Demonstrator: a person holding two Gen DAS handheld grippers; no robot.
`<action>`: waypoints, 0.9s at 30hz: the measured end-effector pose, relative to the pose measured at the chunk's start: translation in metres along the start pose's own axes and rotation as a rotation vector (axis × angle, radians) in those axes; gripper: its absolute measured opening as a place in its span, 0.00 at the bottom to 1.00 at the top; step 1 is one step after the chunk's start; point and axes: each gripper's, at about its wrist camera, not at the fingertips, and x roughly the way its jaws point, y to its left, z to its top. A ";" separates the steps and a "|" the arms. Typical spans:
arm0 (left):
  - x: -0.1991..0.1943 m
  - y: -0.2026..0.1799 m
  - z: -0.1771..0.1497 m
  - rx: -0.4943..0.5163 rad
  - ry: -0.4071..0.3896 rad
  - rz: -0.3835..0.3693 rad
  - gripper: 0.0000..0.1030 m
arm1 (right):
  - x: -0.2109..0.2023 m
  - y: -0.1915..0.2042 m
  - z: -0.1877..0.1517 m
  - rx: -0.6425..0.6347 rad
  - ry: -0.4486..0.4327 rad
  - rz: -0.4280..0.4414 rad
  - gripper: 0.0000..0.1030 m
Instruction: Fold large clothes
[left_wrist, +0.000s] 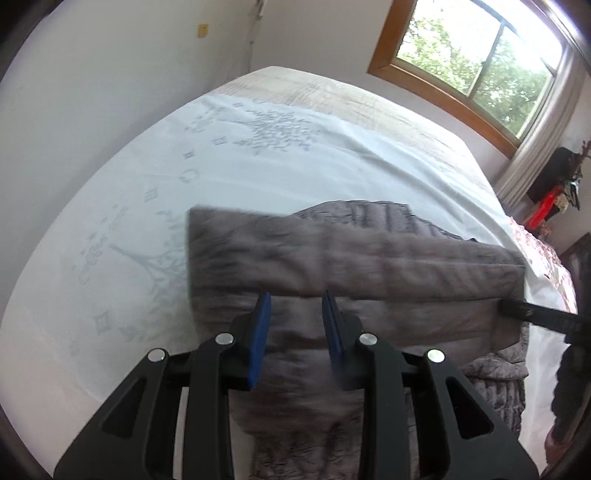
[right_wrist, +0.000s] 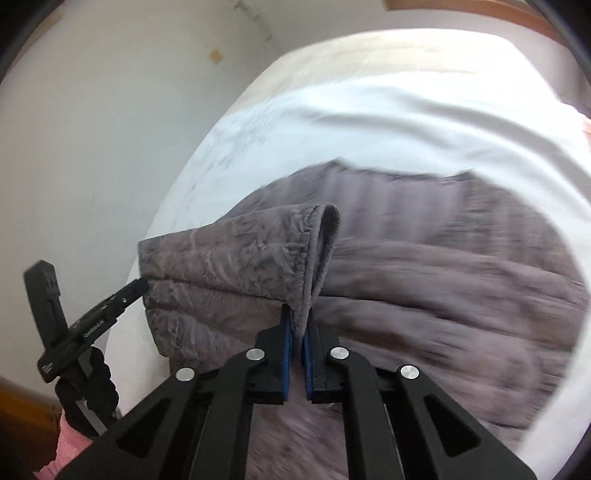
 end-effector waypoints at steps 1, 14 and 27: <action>0.002 -0.005 0.001 0.007 0.002 -0.007 0.27 | -0.009 -0.007 -0.002 0.013 -0.013 -0.011 0.05; 0.069 -0.072 -0.008 0.121 0.125 -0.014 0.27 | -0.089 -0.130 -0.045 0.217 -0.061 -0.174 0.05; 0.099 -0.076 -0.020 0.185 0.180 0.034 0.28 | -0.039 -0.157 -0.069 0.254 0.033 -0.257 0.14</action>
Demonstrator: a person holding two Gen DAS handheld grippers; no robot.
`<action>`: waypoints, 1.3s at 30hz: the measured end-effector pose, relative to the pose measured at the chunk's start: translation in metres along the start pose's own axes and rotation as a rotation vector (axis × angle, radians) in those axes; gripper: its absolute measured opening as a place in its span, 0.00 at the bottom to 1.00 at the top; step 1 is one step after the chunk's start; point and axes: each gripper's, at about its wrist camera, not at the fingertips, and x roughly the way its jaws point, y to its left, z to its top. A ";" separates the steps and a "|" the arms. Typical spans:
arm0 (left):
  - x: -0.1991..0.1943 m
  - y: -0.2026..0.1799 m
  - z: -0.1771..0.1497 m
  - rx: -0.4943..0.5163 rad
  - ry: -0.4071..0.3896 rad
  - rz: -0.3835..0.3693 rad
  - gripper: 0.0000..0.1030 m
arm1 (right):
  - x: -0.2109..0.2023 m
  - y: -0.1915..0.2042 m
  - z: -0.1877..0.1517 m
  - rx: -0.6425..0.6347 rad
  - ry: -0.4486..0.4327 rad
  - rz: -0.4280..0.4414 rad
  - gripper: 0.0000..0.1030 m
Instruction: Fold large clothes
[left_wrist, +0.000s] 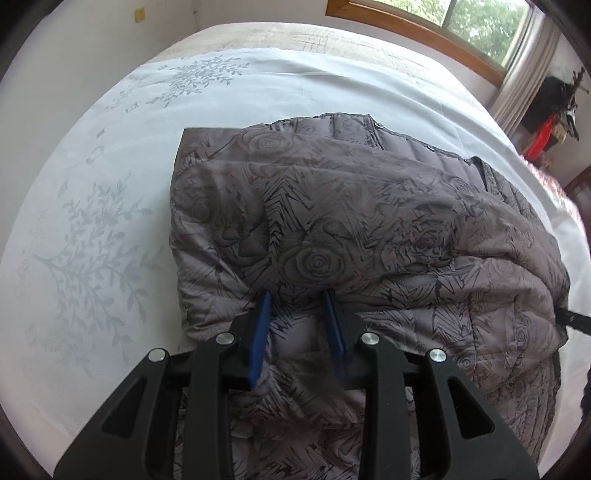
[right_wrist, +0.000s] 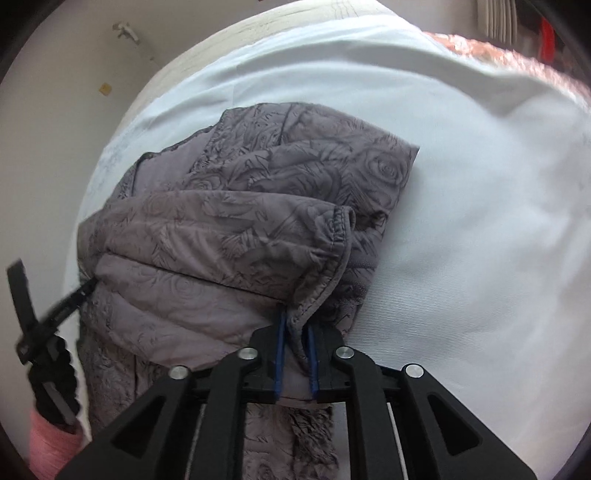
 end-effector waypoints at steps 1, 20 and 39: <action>-0.002 -0.002 0.002 0.011 0.006 0.009 0.28 | -0.009 0.002 0.000 -0.010 -0.016 -0.035 0.18; 0.025 -0.054 0.053 0.054 -0.010 -0.039 0.35 | 0.028 0.070 0.036 -0.098 -0.052 -0.073 0.25; -0.016 -0.063 0.001 0.120 -0.028 -0.028 0.33 | -0.002 0.083 -0.017 -0.154 -0.063 -0.019 0.28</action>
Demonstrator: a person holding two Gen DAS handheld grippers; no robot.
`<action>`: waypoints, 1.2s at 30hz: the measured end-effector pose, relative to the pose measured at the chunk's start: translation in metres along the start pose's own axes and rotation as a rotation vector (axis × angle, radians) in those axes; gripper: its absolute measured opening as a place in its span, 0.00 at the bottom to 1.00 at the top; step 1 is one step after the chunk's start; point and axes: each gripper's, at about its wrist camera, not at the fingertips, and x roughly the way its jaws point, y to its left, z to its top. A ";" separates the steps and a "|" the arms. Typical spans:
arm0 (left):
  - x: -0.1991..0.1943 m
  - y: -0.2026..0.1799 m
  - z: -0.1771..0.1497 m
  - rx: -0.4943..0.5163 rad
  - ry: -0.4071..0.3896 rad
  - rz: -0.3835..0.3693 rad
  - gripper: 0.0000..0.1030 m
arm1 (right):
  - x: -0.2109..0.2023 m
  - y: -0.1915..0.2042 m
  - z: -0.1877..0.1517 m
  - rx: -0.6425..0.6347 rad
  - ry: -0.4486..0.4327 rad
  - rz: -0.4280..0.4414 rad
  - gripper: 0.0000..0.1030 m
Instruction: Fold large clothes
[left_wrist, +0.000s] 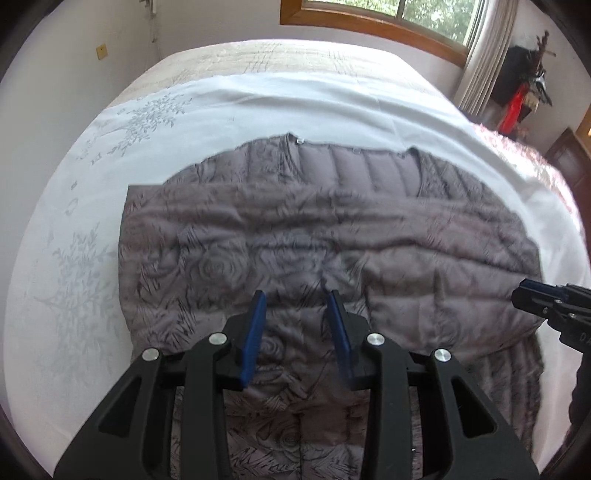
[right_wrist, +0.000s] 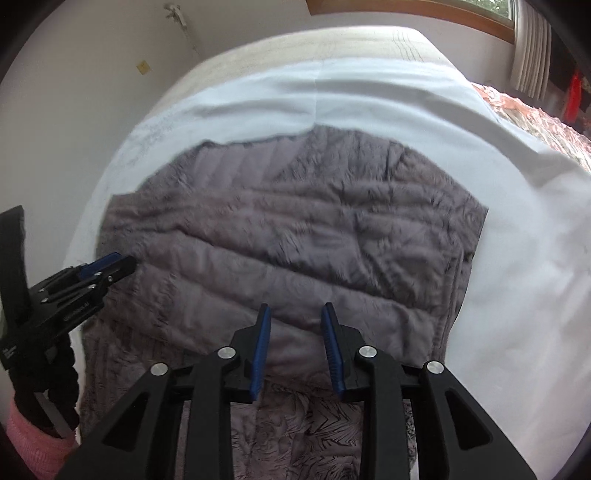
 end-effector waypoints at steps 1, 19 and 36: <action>0.008 0.002 -0.003 -0.010 0.020 -0.004 0.33 | 0.006 -0.001 -0.004 0.004 0.010 -0.004 0.28; 0.003 0.009 -0.011 -0.033 0.048 -0.005 0.34 | -0.018 -0.008 -0.028 0.026 -0.050 0.034 0.29; -0.139 0.148 -0.208 -0.154 0.083 0.067 0.69 | -0.139 -0.050 -0.254 0.080 -0.020 0.021 0.51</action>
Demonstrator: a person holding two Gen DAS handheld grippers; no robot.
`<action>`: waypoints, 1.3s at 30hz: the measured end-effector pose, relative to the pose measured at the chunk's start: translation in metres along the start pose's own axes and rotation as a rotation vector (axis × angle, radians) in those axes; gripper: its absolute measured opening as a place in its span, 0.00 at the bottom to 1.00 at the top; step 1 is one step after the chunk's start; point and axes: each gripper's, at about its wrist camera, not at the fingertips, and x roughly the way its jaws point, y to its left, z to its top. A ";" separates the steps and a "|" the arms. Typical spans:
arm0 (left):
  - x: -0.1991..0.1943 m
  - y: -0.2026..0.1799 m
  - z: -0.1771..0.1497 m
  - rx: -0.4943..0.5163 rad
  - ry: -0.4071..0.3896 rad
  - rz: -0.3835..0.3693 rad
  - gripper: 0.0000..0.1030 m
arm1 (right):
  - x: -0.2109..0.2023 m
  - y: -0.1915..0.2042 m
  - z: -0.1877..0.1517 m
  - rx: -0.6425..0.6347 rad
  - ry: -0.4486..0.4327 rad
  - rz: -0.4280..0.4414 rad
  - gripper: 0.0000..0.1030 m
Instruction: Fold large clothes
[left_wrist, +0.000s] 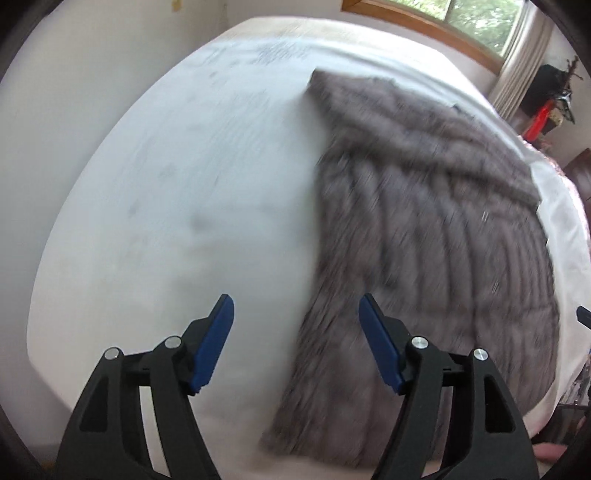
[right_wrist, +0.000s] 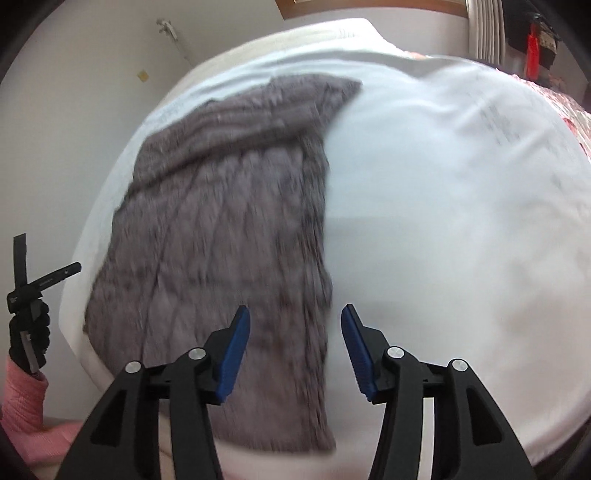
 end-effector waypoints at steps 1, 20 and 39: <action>0.001 0.006 -0.010 -0.010 0.014 -0.002 0.69 | 0.002 0.000 -0.004 -0.001 0.009 0.006 0.52; 0.032 0.021 -0.075 -0.065 0.112 -0.121 0.70 | 0.036 -0.002 -0.065 0.063 0.121 0.017 0.56; 0.030 -0.003 -0.075 -0.073 0.132 -0.235 0.14 | 0.038 0.002 -0.067 0.027 0.132 0.097 0.20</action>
